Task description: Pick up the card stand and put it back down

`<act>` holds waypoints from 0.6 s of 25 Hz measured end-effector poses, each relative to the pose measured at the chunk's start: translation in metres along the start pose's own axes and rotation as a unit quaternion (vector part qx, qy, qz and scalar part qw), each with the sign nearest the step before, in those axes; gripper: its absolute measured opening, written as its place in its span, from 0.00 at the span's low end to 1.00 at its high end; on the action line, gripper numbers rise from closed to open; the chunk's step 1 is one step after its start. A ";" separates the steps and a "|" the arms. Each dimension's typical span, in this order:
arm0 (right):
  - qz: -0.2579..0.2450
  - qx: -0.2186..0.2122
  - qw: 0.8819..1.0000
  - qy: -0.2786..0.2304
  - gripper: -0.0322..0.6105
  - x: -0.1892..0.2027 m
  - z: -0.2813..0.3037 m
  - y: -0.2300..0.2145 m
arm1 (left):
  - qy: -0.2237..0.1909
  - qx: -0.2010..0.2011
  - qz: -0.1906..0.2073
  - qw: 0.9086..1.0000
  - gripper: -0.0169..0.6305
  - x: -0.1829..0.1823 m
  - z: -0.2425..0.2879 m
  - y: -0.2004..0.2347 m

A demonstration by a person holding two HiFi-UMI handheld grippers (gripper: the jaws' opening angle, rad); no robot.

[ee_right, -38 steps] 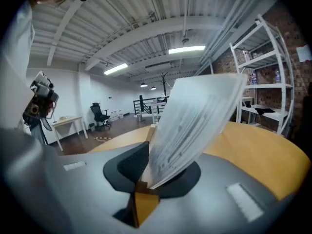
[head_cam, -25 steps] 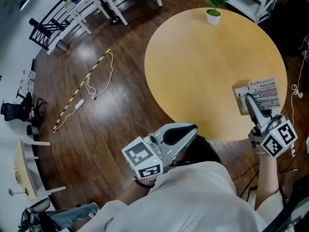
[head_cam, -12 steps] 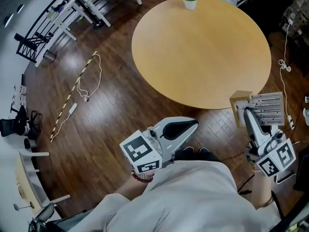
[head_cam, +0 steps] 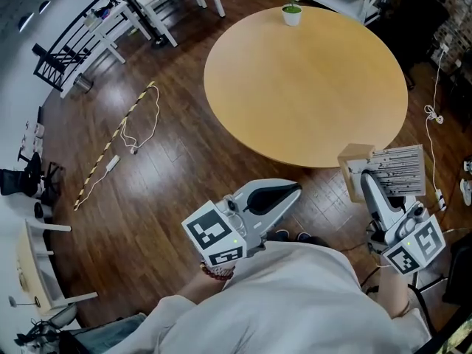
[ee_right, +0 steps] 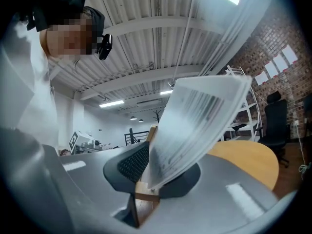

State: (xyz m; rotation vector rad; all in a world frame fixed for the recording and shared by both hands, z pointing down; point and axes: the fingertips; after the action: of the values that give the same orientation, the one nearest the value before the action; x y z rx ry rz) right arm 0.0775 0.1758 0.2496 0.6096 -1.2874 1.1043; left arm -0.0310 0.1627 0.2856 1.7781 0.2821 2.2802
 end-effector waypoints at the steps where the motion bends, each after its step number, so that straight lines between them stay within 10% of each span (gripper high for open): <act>1: 0.000 -0.002 1.000 0.000 0.15 0.000 -0.003 0.002 | -0.001 -0.002 0.002 1.000 0.00 -0.001 -0.001 -0.005; 15: 0.020 -0.012 1.000 0.008 0.15 0.014 -0.014 0.002 | 0.036 -0.011 -0.002 0.999 0.00 0.014 0.000 -0.025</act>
State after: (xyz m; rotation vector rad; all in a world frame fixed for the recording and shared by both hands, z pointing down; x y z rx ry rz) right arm 0.0811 0.1928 0.2589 0.5581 -1.3025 1.1223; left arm -0.0323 0.1911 0.2910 1.6861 0.2706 2.3386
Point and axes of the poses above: the fingertips, and each gripper's own axes: z forward along the fingers, y to its left, x out of its underside, and after that the axes turned 15 degrees about y, right-handed
